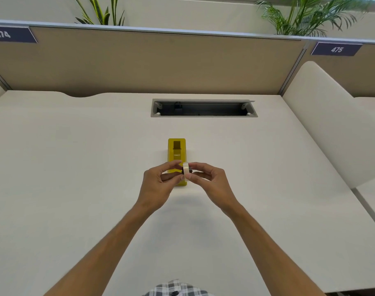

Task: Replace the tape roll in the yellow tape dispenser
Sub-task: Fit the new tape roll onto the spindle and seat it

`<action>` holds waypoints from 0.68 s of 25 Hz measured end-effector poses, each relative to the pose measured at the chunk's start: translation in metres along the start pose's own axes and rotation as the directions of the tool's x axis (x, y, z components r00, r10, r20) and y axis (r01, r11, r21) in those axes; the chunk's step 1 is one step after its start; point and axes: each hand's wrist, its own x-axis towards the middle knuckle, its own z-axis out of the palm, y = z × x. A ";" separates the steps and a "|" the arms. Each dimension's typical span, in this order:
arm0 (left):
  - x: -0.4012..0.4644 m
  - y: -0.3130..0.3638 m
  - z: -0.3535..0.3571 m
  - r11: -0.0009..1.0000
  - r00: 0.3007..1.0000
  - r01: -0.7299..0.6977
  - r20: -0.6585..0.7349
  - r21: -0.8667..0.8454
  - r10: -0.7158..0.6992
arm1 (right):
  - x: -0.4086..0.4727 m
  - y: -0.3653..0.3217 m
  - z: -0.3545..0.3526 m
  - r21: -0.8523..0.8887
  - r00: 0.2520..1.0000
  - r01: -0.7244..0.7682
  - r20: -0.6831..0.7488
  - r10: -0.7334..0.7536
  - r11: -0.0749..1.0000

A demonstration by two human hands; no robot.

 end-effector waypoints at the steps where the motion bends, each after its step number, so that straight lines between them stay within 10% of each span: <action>1: 0.000 -0.001 0.000 1.000 1.000 -0.006 -0.003 0.005 0.006 | 0.000 0.000 0.001 0.003 1.000 -0.009 -0.005 0.009 1.000; 17: 0.005 -0.010 0.008 0.997 0.997 -0.075 -0.036 -0.037 0.073 | -0.002 -0.014 0.033 -0.617 0.881 0.053 -0.342 -0.328 0.785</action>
